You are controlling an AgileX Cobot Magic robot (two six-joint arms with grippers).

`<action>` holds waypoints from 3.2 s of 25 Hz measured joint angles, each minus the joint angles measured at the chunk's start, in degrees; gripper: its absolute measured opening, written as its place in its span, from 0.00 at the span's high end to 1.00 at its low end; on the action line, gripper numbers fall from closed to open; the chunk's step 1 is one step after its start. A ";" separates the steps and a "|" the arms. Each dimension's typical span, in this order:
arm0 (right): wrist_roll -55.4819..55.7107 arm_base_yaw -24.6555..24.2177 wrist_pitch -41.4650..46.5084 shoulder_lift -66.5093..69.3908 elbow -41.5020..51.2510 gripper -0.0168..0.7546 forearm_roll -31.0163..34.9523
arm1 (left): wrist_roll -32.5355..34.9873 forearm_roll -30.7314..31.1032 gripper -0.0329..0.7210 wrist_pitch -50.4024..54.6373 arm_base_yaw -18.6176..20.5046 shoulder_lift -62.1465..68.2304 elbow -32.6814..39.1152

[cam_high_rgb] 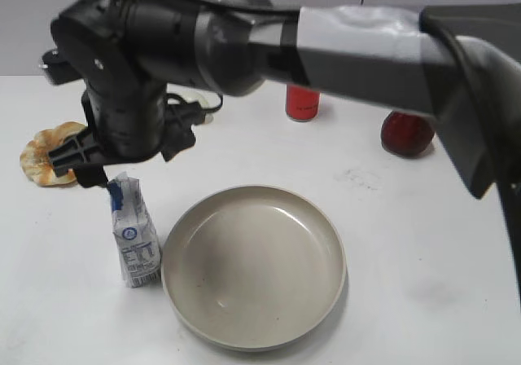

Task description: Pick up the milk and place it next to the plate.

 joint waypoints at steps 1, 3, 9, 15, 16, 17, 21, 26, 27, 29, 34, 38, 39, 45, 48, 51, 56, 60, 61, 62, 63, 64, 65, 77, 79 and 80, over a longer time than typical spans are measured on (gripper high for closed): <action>-1.80 -0.53 2.01 -0.29 -2.06 0.17 -0.20 | 0.00 0.00 0.65 0.00 0.00 0.00 0.00; -5.31 -2.54 7.24 -0.54 -5.79 0.17 0.31 | 0.00 0.00 0.65 0.00 0.00 0.00 0.00; -16.91 -12.46 14.42 -2.98 -8.51 0.19 13.52 | 0.00 0.00 0.65 0.00 0.00 0.00 0.00; -22.61 -19.42 14.43 -11.03 -3.60 0.23 14.71 | 0.00 0.00 0.65 0.00 0.00 0.00 0.00; -23.23 -21.20 14.43 -13.05 -0.23 0.23 15.14 | 0.00 0.00 0.65 0.00 0.00 0.00 0.00; -23.81 -22.60 14.43 -14.44 2.60 0.23 15.23 | 0.00 0.00 0.65 0.00 0.00 0.00 0.00; -25.65 -29.77 11.85 -21.77 18.17 0.23 15.35 | 0.00 0.00 0.65 0.00 0.00 0.00 0.00; -28.16 -41.68 4.58 -35.35 39.27 0.23 17.17 | 0.00 0.00 0.65 0.00 0.00 0.00 0.00; -28.95 -44.08 3.91 -38.26 43.06 0.23 17.08 | 0.00 0.00 0.65 0.00 0.00 0.00 0.00; -30.20 -47.24 3.19 -43.68 49.29 0.23 16.32 | 0.00 0.00 0.65 0.00 0.00 0.00 0.00; -32.00 -49.03 -0.33 -59.38 61.81 0.23 13.73 | 0.00 0.00 0.65 0.00 0.00 0.00 0.00; -32.12 -49.09 -3.11 -71.06 70.32 0.23 13.32 | 0.00 0.00 0.65 0.00 0.00 0.00 0.00; -32.20 -49.13 -3.79 -74.45 72.33 0.23 13.20 | 0.00 0.00 0.65 0.00 0.00 0.00 0.00; -32.20 -49.21 -6.57 -94.18 85.65 0.23 12.77 | 0.00 0.00 0.65 0.00 0.00 0.00 0.00; -32.20 -49.21 -6.64 -103.93 87.78 0.23 12.26 | 0.00 0.00 0.65 0.00 0.00 0.00 0.00; -32.20 -49.21 -6.91 -111.36 88.02 0.23 12.19 | 0.00 0.00 0.65 0.00 0.00 0.00 0.00; -32.29 -49.21 -6.80 -119.47 88.02 0.23 12.01 | 0.00 0.00 0.65 0.00 0.00 0.00 0.00; -32.29 -49.21 -4.78 -122.59 88.02 0.23 12.01 | 0.00 0.00 0.65 0.00 0.00 0.00 0.00; -32.23 -49.21 -3.48 -123.02 88.02 0.23 12.01 | 0.00 0.00 0.65 0.00 0.00 0.00 0.00; -32.23 -49.21 -2.58 -123.38 88.15 0.23 12.01 | 0.00 0.00 0.65 0.00 0.00 0.00 0.00; -32.23 -49.21 -1.83 -123.83 88.41 0.23 12.01 | 0.00 0.00 0.65 0.00 0.00 0.00 0.00; -32.17 -49.21 -1.27 -124.24 88.72 0.23 12.01 | 0.00 0.00 0.65 0.00 0.00 0.00 0.00; -32.17 -49.21 -0.64 -124.62 89.15 0.23 12.01 | 0.00 0.00 0.65 0.00 0.00 0.00 0.00; -32.17 -49.21 0.32 -129.97 89.33 0.24 12.56 | 0.00 0.00 0.65 0.00 0.00 0.00 0.00; -32.17 -49.21 0.32 -129.97 89.33 0.24 13.40 | 0.00 0.00 0.65 0.00 0.00 0.00 0.00; -32.17 -49.21 0.32 -129.97 89.33 0.24 13.80 | 0.00 0.00 0.65 0.00 0.00 0.00 0.00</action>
